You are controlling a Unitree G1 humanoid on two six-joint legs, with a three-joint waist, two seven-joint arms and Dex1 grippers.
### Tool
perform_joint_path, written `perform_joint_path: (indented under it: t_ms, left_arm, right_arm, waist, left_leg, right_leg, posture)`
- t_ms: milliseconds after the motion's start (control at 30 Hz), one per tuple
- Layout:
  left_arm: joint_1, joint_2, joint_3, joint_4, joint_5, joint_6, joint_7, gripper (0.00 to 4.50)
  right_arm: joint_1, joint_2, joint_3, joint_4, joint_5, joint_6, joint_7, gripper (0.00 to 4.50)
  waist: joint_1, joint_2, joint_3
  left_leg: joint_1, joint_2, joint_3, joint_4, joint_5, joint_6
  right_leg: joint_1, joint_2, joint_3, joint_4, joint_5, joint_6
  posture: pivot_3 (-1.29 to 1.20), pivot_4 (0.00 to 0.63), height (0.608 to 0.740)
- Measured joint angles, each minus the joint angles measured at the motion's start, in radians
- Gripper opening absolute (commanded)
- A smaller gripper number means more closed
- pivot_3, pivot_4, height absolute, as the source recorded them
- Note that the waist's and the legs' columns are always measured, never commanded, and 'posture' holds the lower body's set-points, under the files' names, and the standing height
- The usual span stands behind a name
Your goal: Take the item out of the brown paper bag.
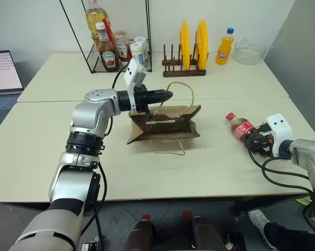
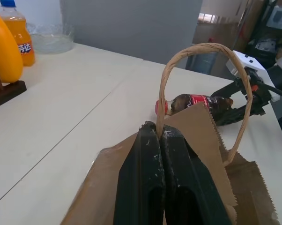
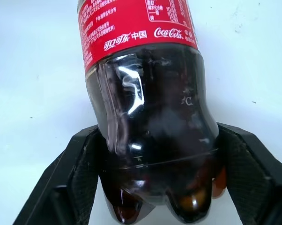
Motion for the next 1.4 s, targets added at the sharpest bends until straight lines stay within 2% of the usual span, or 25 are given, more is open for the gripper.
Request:
perform_joint_path:
  t_ms: [200, 300, 400, 500, 633, 833, 933, 1100, 1133, 1233, 1400]
  left_arm:
    - [0.028, 0.005, 0.002, -0.039, -0.004, 0.018, 0.018, 0.00]
    - [0.028, 0.011, 0.027, -0.033, -0.003, 0.003, 0.049, 0.00]
    - [0.007, 0.013, 0.062, 0.025, 0.007, -0.040, 0.096, 0.60]
    - [-0.012, 0.026, 0.088, 0.086, 0.010, -0.074, 0.120, 1.50]
    - [-0.016, 0.048, 0.114, 0.119, 0.020, -0.098, 0.139, 2.69]
    - [0.072, 0.132, 0.180, 0.030, 0.022, -0.093, 0.205, 4.48]
    - [0.183, 0.155, 0.220, -0.058, 0.033, -0.096, 0.286, 4.48]
    - [0.453, 0.157, 0.275, -0.294, 0.069, -0.103, 0.425, 4.48]
    - [0.496, 0.145, 0.283, -0.339, 0.074, -0.104, 0.449, 4.48]
    - [0.778, 0.049, 0.293, -0.571, 0.118, -0.084, 0.588, 4.48]
    - [1.023, -0.066, 0.214, -0.724, 0.197, -0.033, 0.735, 4.48]
  right_arm:
    - [0.001, 0.001, -0.001, -0.017, 0.013, -0.037, 0.003, 4.47]
    - [0.009, 0.013, -0.026, -0.149, 0.018, -0.089, -0.011, 4.47]
    - [-0.011, 0.084, -0.069, -0.322, 0.048, -0.097, -0.062, 4.50]
    - [-0.013, 0.166, -0.067, -0.426, 0.055, -0.098, -0.124, 4.50]
    - [0.007, 0.245, -0.054, -0.431, 0.042, -0.105, -0.202, 4.50]
    - [0.075, 0.274, -0.050, -0.424, 0.010, -0.177, -0.262, 4.50]
    - [0.120, 0.291, -0.050, -0.424, 0.004, -0.215, -0.275, 4.50]
    - [0.216, 0.353, -0.045, -0.446, -0.001, -0.283, -0.306, 4.50]
    - [0.244, 0.363, -0.045, -0.459, -0.002, -0.298, -0.310, 4.50]
    - [0.384, 0.422, -0.012, -0.484, -0.036, -0.381, -0.345, 4.50]
    - [0.490, 0.508, -0.007, -0.519, -0.066, -0.429, -0.412, 4.50]
  waist:
    - [0.001, 0.000, 0.000]
    - [-0.001, 0.000, 0.000]
    - [0.000, 0.000, 0.000]
    - [0.002, 0.000, 0.000]
    - [0.002, 0.000, 0.000]
    - [0.000, 0.000, 0.000]
    - [0.000, 0.000, -0.001]
    - [0.002, 0.000, -0.001]
    - [0.003, 0.001, -0.001]
    - [0.005, 0.002, -0.004]
    - [0.011, 0.002, -0.004]
  left_leg:
    - [0.000, 0.000, 0.000, 0.000, 0.000, 0.000]
    - [0.000, 0.001, 0.000, 0.000, 0.000, 0.000]
    - [0.000, 0.001, -0.001, 0.000, 0.000, 0.000]
    - [0.000, 0.001, -0.002, 0.000, 0.000, 0.000]
    - [0.000, 0.000, -0.002, 0.000, 0.000, 0.000]
    - [0.001, 0.001, -0.001, -0.001, 0.000, 0.000]
    - [0.001, 0.001, -0.002, -0.001, 0.000, 0.000]
    - [0.001, 0.002, -0.003, -0.001, 0.000, 0.000]
    - [0.002, 0.002, -0.003, -0.002, 0.000, 0.000]
    - [0.003, 0.001, -0.001, -0.002, 0.000, 0.000]
    - [0.003, 0.001, -0.002, -0.001, -0.003, 0.004]
  right_leg:
    - [0.000, 0.000, 0.000, 0.000, 0.000, 0.000]
    - [0.000, 0.000, 0.000, 0.000, 0.000, 0.000]
    - [0.000, 0.001, -0.001, 0.000, 0.000, 0.000]
    - [0.000, 0.000, -0.001, 0.000, 0.000, 0.000]
    - [0.000, 0.000, -0.001, 0.000, 0.000, 0.000]
    - [-0.001, 0.000, 0.000, 0.000, 0.000, 0.000]
    - [-0.001, 0.001, 0.001, 0.001, 0.000, 0.000]
    - [-0.001, 0.000, 0.002, 0.000, 0.000, 0.000]
    - [0.000, 0.000, 0.003, 0.000, 0.000, 0.000]
    - [0.000, -0.001, 0.006, -0.001, 0.000, 0.000]
    - [0.002, 0.000, 0.003, 0.000, 0.000, 0.001]
  posture:
    - [0.00, 0.150, 0.740]
    - [0.00, 0.150, 0.740]
    - [0.00, 0.150, 0.740]
    - [0.00, 0.150, 0.740]
    - [0.00, 0.150, 0.740]
    - [0.00, 0.150, 0.740]
    - [0.00, 0.150, 0.740]
    - [0.00, 0.150, 0.740]
    - [0.00, 0.150, 0.740]
    - [0.00, 0.150, 0.740]
    - [0.00, 0.150, 0.740]
